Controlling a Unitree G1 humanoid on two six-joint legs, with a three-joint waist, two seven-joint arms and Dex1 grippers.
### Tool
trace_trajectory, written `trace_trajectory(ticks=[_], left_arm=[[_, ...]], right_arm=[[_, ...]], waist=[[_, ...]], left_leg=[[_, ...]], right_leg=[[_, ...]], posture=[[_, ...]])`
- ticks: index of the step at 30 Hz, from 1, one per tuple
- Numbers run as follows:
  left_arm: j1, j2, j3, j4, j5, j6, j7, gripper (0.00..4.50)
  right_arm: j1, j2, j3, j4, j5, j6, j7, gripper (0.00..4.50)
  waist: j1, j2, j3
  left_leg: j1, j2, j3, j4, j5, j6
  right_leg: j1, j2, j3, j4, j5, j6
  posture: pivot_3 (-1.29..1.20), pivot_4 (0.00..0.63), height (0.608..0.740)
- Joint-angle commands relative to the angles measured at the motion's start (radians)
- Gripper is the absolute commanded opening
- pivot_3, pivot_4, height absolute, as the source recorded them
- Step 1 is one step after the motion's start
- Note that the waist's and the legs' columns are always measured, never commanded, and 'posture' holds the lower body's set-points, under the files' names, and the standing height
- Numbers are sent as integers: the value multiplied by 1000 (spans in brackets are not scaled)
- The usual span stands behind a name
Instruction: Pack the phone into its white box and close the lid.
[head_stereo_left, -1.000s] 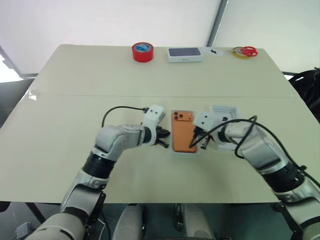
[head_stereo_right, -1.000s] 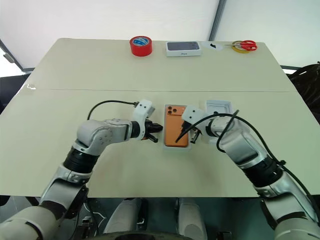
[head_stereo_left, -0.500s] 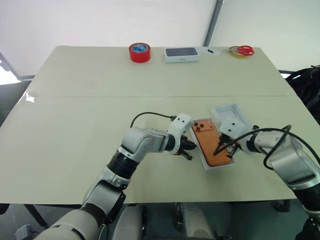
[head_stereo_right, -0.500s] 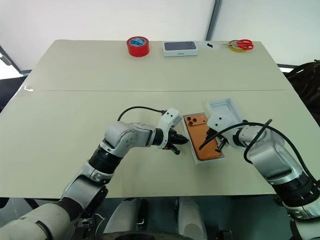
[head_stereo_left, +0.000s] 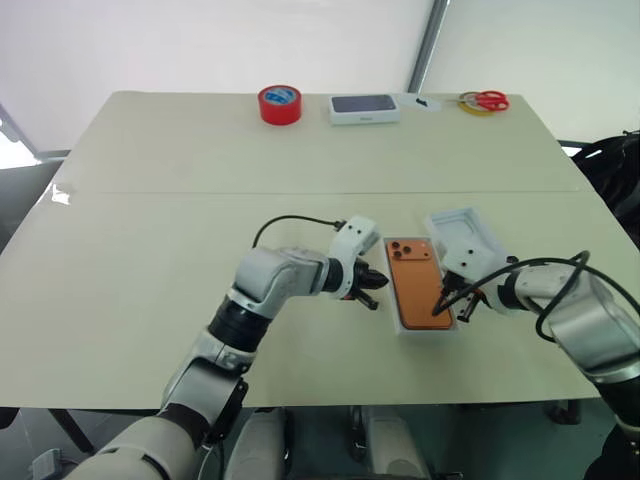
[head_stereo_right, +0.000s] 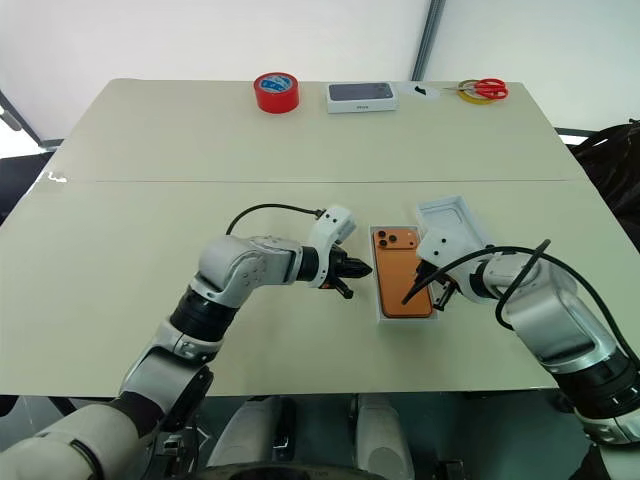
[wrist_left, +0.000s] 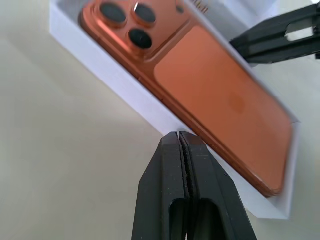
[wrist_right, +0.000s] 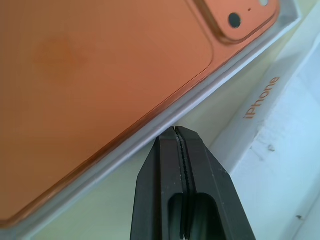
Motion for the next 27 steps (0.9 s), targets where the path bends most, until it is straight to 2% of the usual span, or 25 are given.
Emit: trace_trajectory(ticks=[1, 5, 6, 8, 11, 14, 21, 27], left_arm=[[32, 30, 42, -85, -18, 22, -6, 0], [62, 89, 85, -140, -8, 0, -4, 0], [67, 100, 91, -148, -5, -7, -6, 0], [93, 152, 92, -185, 19, -97, -34, 0], [203, 281, 57, -278, 131, -457, -155, 0], [263, 383, 17, -331, 155, -607, -293, 0], [343, 479, 30, -405, 127, -738, -473, 0], [381, 489, 27, -444, 136, -756, -500, 0]], right_arm=[[1, -53, -101, -33, 60, 1, 49, 798], [-5, -105, -156, -28, 100, 6, 81, 2751], [-13, -110, -166, -25, 110, 15, 83, 3417], [-61, -102, -177, 4, 142, 48, 88, 4386], [-165, -62, -117, 122, 144, 87, 67, 4386], [-250, -15, -59, 241, 137, 137, 43, 4386], [-375, 43, 4, 422, 146, 184, 37, 4386], [-411, 47, 33, 493, 152, 175, 53, 4386]], waist=[[1, 0, 0], [1, 0, 0], [0, 0, 0], [-1, 0, 0], [-9, 1, 0], [-1, 1, 0], [1, 3, 1], [2, 3, 1]], left_leg=[[0, 0, 0, 0, 0, 0], [0, 0, 0, 0, 0, 0], [0, 0, 0, 0, 0, 0], [0, 0, 0, 0, 0, 0], [1, 1, 2, 0, 0, 0], [1, 2, 2, -1, 0, 0], [-1, -1, 3, 1, -1, 1], [-1, 0, 2, 1, -1, 2]], right_leg=[[0, 0, 0, 0, 0, 0], [0, 0, 0, 0, 0, 0], [0, 0, 0, 0, 0, 0], [0, 0, 0, 0, 0, 0], [0, 0, 1, 0, 0, -1], [-1, 1, 1, 0, 0, -2], [-1, -3, 1, -1, 1, -2], [-1, -1, 1, -1, 1, -2]], posture=[[0, 150, 732], [0, 150, 732], [0, 150, 732], [0, 150, 732], [0, 150, 732], [0, 150, 732], [0, 150, 732], [0, 150, 732]])
